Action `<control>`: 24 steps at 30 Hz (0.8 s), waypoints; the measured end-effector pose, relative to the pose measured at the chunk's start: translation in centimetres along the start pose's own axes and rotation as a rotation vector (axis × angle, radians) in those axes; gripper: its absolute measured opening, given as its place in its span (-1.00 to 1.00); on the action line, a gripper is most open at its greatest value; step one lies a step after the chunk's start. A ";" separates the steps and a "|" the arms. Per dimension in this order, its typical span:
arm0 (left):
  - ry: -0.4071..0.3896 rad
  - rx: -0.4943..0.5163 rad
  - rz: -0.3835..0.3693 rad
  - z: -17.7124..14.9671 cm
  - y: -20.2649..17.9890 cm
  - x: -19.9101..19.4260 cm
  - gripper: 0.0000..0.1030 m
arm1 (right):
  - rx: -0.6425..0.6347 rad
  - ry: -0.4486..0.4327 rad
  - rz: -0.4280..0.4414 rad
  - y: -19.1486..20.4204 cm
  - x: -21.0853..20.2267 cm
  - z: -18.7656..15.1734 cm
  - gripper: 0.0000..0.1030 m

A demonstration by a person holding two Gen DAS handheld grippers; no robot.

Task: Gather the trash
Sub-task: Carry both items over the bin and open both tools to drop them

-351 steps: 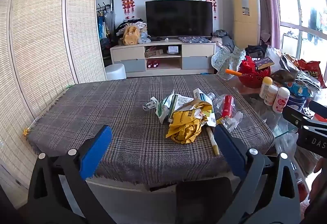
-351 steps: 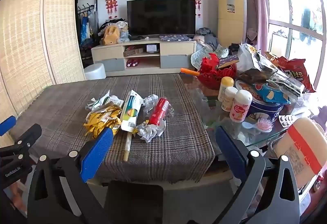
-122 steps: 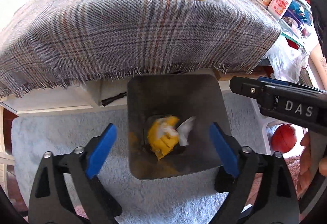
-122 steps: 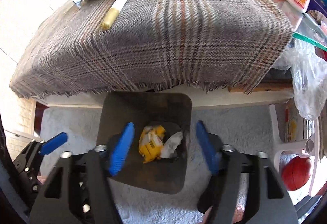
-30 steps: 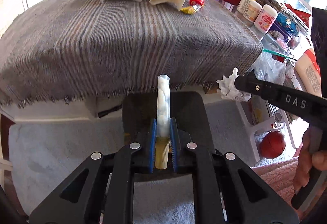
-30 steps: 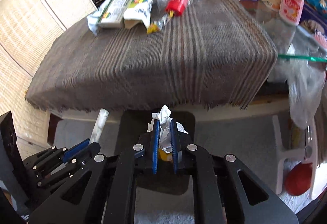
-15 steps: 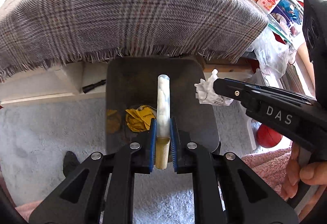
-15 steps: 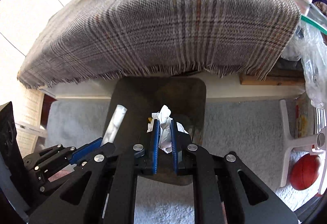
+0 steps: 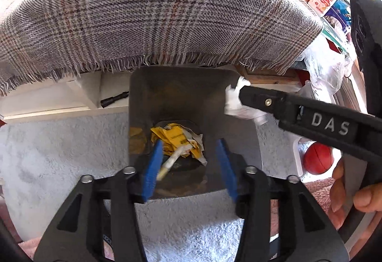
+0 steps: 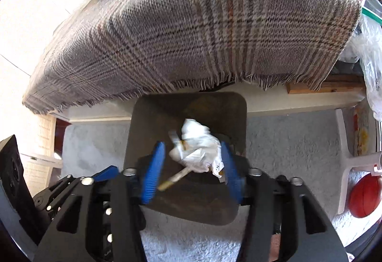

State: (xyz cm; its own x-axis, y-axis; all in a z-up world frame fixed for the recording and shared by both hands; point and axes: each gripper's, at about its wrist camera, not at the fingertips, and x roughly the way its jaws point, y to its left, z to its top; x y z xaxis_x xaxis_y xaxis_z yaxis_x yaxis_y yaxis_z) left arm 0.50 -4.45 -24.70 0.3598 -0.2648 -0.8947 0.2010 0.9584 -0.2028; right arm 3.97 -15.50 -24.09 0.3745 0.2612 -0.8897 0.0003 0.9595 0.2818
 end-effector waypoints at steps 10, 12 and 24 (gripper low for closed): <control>-0.069 -0.006 0.064 -0.2 1.3 -3.1 0.78 | 0.027 -0.070 -0.084 -2.4 -2.8 -0.2 0.93; -0.082 -0.016 0.069 -0.1 1.6 -4.0 0.81 | 0.042 -0.078 -0.072 -2.8 -3.7 -0.1 0.93; -0.165 -0.002 0.082 5.7 3.2 -10.2 0.81 | -0.036 -0.212 -0.151 -0.9 -10.0 6.3 0.93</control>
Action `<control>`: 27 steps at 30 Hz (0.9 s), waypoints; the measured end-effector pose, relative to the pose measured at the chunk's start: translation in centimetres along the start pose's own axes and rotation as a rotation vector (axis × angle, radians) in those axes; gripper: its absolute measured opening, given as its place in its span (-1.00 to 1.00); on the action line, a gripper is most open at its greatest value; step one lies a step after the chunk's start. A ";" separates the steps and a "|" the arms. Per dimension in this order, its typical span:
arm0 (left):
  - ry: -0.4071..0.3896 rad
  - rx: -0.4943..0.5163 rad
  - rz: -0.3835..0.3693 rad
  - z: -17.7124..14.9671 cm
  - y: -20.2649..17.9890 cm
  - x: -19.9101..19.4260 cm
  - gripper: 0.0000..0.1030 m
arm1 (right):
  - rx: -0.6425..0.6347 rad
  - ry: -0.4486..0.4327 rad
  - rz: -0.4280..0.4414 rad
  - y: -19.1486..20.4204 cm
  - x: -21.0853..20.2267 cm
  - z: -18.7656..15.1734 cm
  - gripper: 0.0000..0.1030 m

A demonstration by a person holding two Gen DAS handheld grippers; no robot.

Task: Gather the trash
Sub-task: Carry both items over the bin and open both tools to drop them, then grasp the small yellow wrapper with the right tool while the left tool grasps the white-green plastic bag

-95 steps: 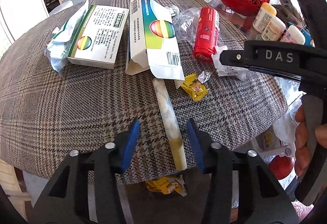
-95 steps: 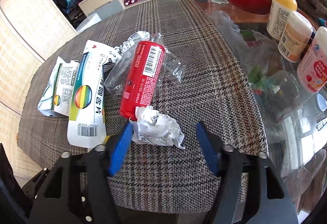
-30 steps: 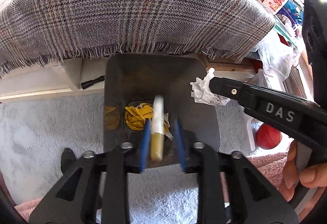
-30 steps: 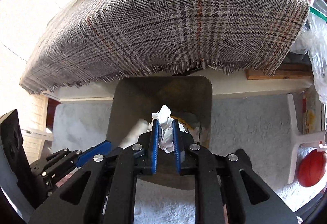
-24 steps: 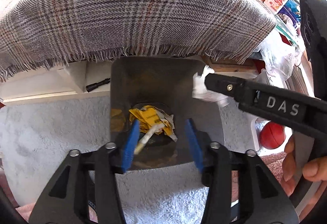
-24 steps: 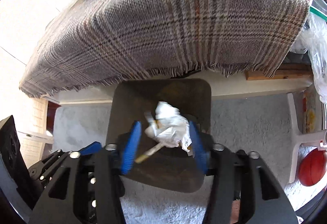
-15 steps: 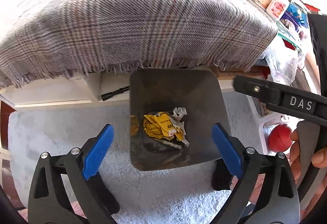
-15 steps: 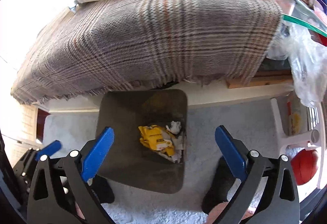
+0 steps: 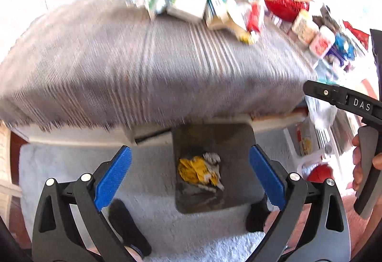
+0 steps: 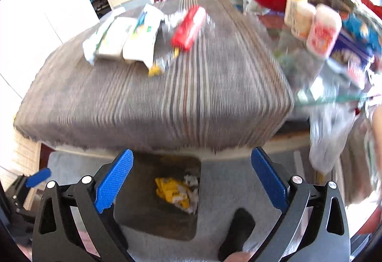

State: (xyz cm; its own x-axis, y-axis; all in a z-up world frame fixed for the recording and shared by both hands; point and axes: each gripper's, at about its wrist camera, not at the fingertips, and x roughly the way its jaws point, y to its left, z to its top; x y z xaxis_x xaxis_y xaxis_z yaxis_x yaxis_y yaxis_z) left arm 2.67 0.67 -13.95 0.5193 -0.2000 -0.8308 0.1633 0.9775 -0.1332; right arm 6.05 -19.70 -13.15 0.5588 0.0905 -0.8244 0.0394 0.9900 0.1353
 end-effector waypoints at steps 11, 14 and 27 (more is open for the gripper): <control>-0.098 -0.006 0.102 10.1 3.2 -0.3 0.81 | 0.081 0.000 0.013 -0.4 2.8 8.4 0.85; -0.101 -0.010 0.105 12.4 3.4 0.7 0.81 | 0.087 0.026 0.013 -0.1 5.0 10.2 0.40; -0.099 0.017 0.098 17.2 4.4 5.5 0.80 | 0.087 0.151 0.132 1.0 10.1 11.8 -0.41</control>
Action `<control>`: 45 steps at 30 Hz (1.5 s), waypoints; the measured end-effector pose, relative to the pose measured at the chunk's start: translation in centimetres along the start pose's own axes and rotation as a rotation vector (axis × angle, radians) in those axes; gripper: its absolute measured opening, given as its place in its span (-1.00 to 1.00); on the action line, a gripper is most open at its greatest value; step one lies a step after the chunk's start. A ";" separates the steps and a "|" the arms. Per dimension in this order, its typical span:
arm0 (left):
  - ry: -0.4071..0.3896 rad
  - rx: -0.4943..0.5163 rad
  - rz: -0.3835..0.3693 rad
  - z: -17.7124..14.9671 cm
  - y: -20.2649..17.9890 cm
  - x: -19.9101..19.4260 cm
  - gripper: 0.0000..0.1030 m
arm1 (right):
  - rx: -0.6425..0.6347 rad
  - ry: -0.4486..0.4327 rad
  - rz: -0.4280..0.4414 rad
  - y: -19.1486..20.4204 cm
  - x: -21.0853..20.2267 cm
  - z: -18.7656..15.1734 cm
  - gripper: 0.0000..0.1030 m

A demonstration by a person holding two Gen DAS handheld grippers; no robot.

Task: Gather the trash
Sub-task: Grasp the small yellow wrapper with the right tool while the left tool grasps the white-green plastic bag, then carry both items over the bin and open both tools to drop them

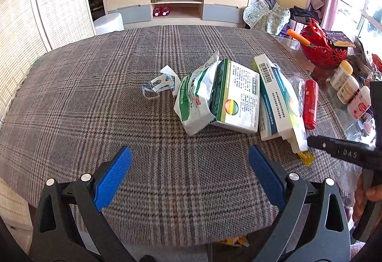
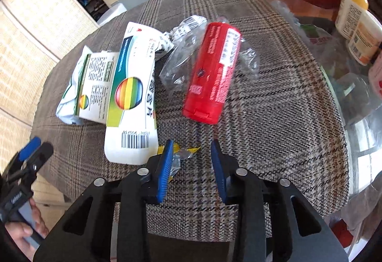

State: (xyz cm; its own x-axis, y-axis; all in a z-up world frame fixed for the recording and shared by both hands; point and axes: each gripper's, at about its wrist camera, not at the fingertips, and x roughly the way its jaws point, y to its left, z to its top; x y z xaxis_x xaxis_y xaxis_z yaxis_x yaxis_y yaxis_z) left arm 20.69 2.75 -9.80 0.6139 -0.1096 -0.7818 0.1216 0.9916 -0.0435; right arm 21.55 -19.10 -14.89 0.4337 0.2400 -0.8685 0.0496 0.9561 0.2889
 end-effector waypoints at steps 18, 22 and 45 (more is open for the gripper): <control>0.049 -0.009 -0.066 3.4 0.6 4.9 -0.67 | -0.089 -0.024 -0.027 0.6 -1.1 -0.1 -0.84; 0.032 -0.014 -0.062 2.7 0.9 4.0 -0.77 | -0.086 -0.038 -0.021 0.1 -2.1 -0.6 -0.84; 0.017 0.007 -0.104 -11.8 -3.0 -7.7 -0.81 | -0.148 -0.074 0.022 1.1 -6.1 -12.3 -0.84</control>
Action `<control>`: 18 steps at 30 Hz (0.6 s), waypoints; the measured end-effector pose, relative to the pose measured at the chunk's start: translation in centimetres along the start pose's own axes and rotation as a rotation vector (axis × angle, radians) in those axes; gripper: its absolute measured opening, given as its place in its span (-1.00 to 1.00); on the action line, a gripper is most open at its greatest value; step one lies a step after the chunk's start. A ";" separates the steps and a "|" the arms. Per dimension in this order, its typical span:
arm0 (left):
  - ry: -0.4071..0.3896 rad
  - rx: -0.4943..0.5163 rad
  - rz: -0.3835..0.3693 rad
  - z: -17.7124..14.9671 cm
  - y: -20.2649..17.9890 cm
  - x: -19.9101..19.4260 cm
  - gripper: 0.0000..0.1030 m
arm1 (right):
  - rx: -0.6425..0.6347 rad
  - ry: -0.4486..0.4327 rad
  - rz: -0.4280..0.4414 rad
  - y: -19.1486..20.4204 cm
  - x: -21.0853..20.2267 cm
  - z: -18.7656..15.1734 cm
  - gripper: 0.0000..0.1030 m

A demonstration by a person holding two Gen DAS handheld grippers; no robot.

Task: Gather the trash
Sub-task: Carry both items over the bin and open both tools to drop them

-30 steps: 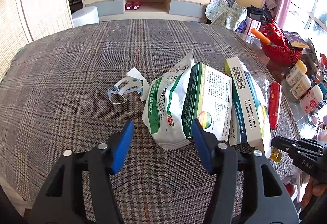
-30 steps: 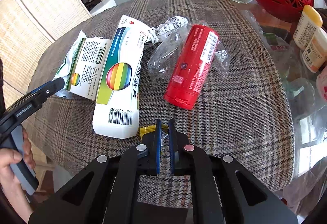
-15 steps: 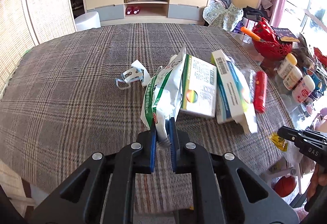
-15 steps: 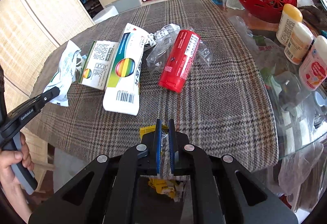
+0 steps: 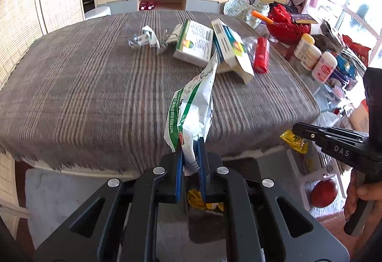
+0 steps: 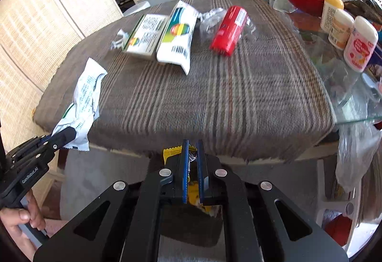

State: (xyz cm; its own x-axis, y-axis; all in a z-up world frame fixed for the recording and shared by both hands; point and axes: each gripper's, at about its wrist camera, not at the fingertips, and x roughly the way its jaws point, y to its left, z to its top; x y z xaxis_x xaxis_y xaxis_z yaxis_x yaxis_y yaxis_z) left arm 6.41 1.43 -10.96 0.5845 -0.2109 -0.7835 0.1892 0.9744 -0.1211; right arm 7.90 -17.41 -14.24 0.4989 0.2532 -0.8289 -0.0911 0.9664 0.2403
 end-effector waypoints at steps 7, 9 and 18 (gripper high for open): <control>0.028 -0.045 -0.048 -4.5 -0.4 -0.2 -0.81 | 0.004 0.051 0.022 0.2 1.2 -4.7 -0.84; 0.037 -0.050 -0.054 -6.1 -0.7 0.0 -0.80 | 0.010 0.055 0.022 0.2 1.3 -5.5 -0.84; 0.155 -0.059 -0.108 -11.4 -2.9 3.5 -0.80 | 0.042 0.092 0.022 -0.2 2.8 -8.5 -0.84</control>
State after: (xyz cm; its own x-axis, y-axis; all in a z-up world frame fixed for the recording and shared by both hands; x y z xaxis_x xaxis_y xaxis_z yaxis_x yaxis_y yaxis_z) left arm -1.09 -1.25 -20.27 0.4339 -0.3049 -0.8478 0.1951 0.9505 -0.2419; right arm 1.93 -16.51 -20.88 0.4155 0.2789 -0.8658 -0.0643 0.9585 0.2779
